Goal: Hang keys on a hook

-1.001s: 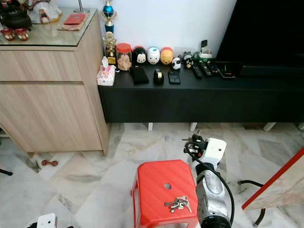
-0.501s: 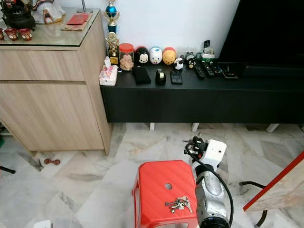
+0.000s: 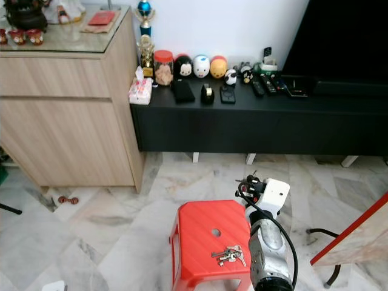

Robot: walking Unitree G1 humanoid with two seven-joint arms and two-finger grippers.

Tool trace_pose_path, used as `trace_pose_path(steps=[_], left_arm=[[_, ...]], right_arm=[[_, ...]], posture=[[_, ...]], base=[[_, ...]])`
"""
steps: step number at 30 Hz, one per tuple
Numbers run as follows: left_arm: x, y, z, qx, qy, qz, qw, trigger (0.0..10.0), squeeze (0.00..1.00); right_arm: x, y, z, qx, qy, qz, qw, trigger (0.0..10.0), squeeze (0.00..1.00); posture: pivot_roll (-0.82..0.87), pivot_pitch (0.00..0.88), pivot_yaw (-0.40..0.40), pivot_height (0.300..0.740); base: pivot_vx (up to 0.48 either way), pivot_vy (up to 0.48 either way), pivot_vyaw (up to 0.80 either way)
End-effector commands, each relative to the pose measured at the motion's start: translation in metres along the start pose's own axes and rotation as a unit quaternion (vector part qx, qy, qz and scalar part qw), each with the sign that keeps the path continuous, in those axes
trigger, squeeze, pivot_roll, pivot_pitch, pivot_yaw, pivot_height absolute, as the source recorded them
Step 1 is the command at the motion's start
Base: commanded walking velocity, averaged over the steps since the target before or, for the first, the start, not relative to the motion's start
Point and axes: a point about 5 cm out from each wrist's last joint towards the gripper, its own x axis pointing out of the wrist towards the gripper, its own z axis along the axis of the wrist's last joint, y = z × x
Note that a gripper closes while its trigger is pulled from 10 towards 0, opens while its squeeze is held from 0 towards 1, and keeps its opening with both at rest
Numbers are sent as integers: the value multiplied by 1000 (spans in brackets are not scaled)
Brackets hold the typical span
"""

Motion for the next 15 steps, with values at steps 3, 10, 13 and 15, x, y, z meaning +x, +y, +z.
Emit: trace_pose_path(steps=[3,10,13,15], left_arm=[[-1,-1,-6,-2,12,2,1000,10000,0],[-3,8,-7,-3,13,6,1000,10000,0],[-4,9,-7,-4,13,7,1000,10000,0],[-4,10,-8,-4,14,8,1000,10000,0]], right_arm=[[1,1,4,-2,-4,4,1000,10000,0],[1,2,4,-3,-3,5,1000,10000,0],[1,2,4,-1,-2,4,1000,10000,0],[0,2,3,0,0,4,1000,10000,0]], posture=[[173,0,-94,740],[173,0,-96,740],[174,0,-97,740],[174,0,-97,740]], base=[[-295,0,0],[-79,0,0],[0,0,0],[0,0,0]])
